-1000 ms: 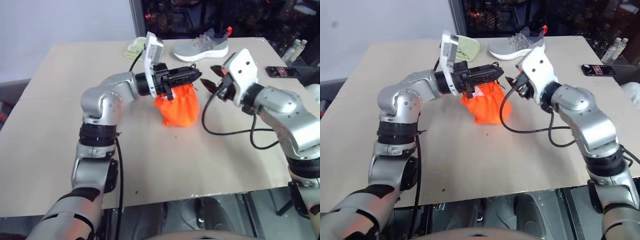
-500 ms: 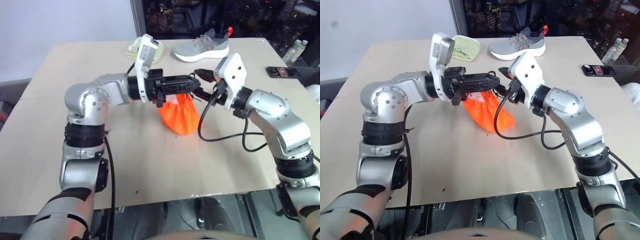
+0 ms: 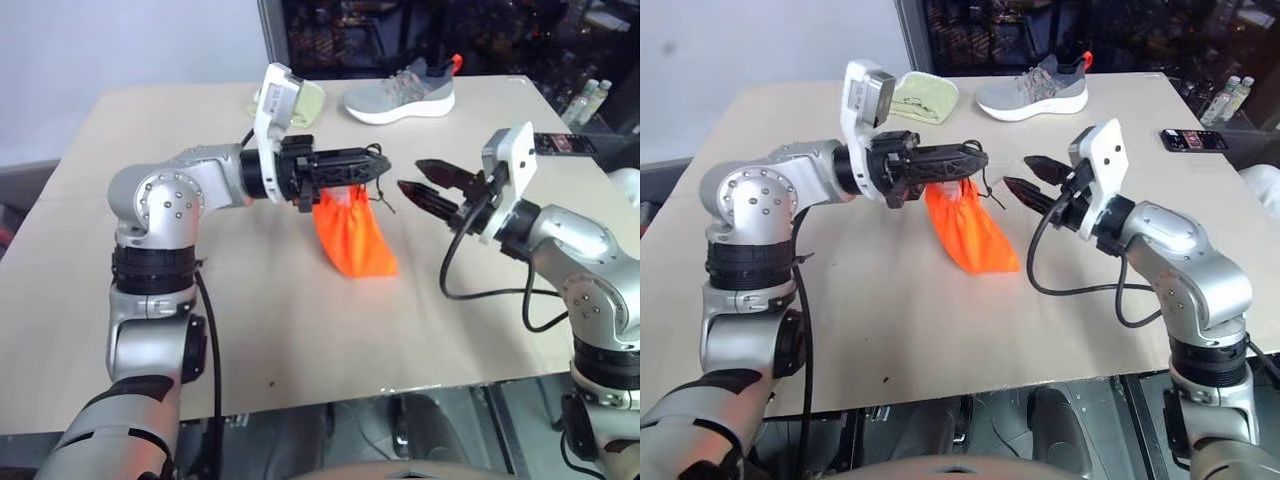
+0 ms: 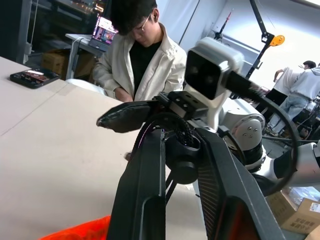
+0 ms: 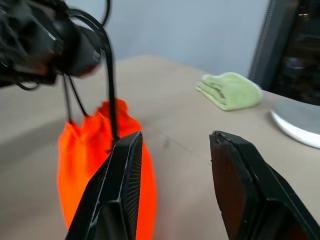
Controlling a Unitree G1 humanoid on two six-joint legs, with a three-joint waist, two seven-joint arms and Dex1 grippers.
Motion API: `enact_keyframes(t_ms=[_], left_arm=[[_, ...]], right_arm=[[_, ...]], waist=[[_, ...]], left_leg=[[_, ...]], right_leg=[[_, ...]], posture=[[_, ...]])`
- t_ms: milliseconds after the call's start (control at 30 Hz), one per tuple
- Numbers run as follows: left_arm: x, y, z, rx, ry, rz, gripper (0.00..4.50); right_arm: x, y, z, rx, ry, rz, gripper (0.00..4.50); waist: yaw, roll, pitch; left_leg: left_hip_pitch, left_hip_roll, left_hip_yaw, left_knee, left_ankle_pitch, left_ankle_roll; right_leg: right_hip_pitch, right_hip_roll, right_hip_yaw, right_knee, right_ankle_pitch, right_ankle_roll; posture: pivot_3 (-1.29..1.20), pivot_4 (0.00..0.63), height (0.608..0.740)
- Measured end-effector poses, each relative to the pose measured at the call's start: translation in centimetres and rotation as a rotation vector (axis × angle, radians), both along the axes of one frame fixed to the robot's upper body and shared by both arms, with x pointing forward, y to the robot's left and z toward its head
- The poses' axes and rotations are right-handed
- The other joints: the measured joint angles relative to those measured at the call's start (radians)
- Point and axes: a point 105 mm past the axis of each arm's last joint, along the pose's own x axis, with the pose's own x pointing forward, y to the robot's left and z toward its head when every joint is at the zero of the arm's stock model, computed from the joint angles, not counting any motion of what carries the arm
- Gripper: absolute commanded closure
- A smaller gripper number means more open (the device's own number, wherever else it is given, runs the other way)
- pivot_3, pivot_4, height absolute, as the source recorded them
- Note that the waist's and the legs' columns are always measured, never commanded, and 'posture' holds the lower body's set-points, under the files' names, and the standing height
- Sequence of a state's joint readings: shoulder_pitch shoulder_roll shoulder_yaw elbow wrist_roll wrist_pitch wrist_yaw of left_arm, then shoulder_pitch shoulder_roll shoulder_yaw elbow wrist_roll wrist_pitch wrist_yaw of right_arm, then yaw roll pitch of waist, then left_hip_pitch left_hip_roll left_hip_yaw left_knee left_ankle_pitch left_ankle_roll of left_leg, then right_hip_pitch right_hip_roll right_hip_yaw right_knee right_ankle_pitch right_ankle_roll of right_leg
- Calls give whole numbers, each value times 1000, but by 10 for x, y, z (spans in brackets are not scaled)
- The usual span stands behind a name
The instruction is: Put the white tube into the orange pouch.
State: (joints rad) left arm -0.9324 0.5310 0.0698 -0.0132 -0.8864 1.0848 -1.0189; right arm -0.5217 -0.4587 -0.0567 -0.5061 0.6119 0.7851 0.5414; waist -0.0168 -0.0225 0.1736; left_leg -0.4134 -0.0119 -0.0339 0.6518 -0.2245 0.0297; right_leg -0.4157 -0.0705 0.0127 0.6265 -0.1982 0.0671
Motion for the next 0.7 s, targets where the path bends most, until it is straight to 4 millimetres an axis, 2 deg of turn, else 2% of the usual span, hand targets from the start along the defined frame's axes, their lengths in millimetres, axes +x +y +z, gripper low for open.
enact_keyframes(t_ms=[200,367,400,433,500,533,700], left_arm=[[0,2,0,3,0,-1,3913],[0,2,0,5,-1,0,3913],[0,2,0,6,-1,0,3913],[0,2,-1,7,-1,0,3913],[-1,2,-2,10,-3,-1,3913],[-1,2,-2,11,-4,0,3913],[-2,5,-6,26,-5,11,3913]], right_arm=[[-6,22,0,50,48,92,2366],[-4,29,1,75,66,107,2366],[-2,30,1,86,73,106,2871],[1,31,1,95,81,101,3155],[6,31,1,101,93,87,4130],[6,30,0,101,95,83,4355],[10,24,2,86,85,41,4355]], waist=[[3,0,0],[2,0,0],[2,0,0],[2,0,0],[3,0,0],[3,0,0],[2,0,0]], left_leg=[[-1,0,0,0,0,0],[0,0,0,0,0,0],[0,0,0,0,0,0],[0,0,0,0,0,0],[-1,0,0,0,0,0],[-1,0,0,0,0,0],[-1,0,0,0,0,0]], right_leg=[[0,0,0,-1,0,0],[0,0,0,0,0,0],[0,0,0,0,0,0],[0,0,0,0,0,0],[0,0,0,0,0,0],[0,0,0,0,0,0],[0,0,0,-1,0,0]], posture=[[0,150,740],[0,150,740],[0,150,740],[0,150,740],[0,150,740],[0,150,740],[0,150,740]])
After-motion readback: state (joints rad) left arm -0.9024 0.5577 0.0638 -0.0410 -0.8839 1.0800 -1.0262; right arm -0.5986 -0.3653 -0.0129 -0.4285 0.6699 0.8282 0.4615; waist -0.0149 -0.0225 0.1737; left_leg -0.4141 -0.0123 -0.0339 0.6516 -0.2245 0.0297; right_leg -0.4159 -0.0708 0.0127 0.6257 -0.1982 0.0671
